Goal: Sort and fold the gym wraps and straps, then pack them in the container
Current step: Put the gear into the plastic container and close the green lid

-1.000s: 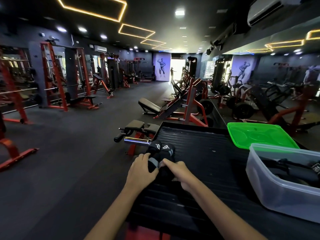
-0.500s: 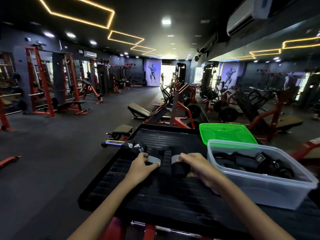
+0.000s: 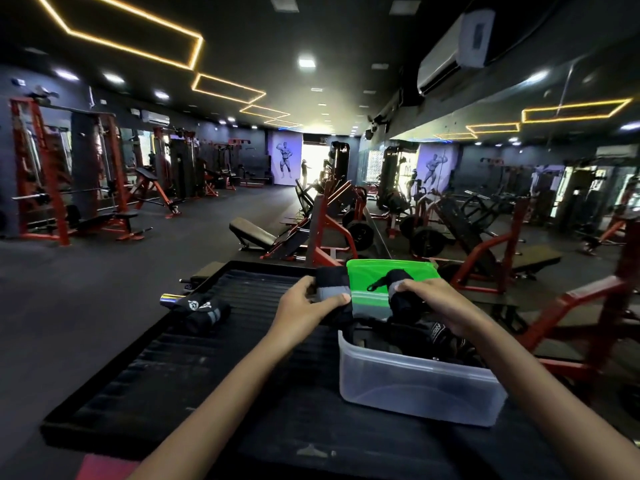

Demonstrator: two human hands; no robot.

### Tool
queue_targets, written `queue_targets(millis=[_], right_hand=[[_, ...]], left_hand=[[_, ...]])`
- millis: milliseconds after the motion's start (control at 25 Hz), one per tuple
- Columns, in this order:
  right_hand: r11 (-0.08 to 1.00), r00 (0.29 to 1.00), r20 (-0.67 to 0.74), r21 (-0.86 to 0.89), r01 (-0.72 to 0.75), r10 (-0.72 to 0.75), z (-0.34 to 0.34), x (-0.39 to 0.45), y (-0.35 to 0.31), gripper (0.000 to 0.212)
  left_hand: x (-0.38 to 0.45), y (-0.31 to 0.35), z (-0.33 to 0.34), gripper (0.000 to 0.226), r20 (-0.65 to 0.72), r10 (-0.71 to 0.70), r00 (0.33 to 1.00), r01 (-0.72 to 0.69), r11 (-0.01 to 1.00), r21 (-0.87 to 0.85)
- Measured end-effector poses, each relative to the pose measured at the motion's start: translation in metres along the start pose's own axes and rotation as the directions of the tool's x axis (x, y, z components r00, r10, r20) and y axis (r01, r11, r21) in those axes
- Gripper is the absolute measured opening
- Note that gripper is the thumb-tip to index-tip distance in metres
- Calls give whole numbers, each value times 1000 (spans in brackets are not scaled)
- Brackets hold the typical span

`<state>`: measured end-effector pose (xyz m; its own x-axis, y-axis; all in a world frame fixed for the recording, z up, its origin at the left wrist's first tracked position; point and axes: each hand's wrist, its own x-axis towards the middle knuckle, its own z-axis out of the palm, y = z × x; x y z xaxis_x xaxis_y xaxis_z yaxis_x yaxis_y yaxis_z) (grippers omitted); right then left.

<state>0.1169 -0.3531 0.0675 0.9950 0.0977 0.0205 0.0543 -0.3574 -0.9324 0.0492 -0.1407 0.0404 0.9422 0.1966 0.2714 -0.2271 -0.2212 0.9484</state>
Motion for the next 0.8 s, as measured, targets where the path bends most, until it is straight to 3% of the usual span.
queue_targets(millis=[80, 200, 280, 360, 480, 560, 640, 800], right_hand=[[964, 995, -43, -253, 81, -95, -14, 14, 4, 35], [724, 961, 64, -645, 246, -269, -24, 25, 1, 46], [579, 947, 143, -762, 290, -286, -26, 32, 3, 44], [524, 961, 116, -818, 237, -252, -32, 37, 5, 39], [515, 988, 50, -849, 120, -148, -47, 29, 7, 41], [476, 984, 164, -862, 175, -66, -53, 16, 15, 47], [477, 953, 300, -833, 281, -36, -52, 4, 30, 42], [710, 927, 361, -628, 320, -98, -57, -5, 50, 21]], left_hand=[[6, 3, 9, 31, 19, 35, 999, -36, 998, 44], [17, 12, 14, 37, 71, 136, 988, -146, 976, 159], [27, 17, 15, 50, 149, 221, 964, -257, 921, 291], [38, 15, 18, 63, 269, 288, 919, -382, 820, 427], [47, 11, 28, 65, 351, 281, 893, -428, 773, 469], [51, 8, 37, 67, 383, 230, 895, -399, 797, 453], [56, 4, 46, 71, 487, 188, 853, -447, 744, 497], [63, -2, 60, 68, 703, 63, 709, -599, 580, 552]])
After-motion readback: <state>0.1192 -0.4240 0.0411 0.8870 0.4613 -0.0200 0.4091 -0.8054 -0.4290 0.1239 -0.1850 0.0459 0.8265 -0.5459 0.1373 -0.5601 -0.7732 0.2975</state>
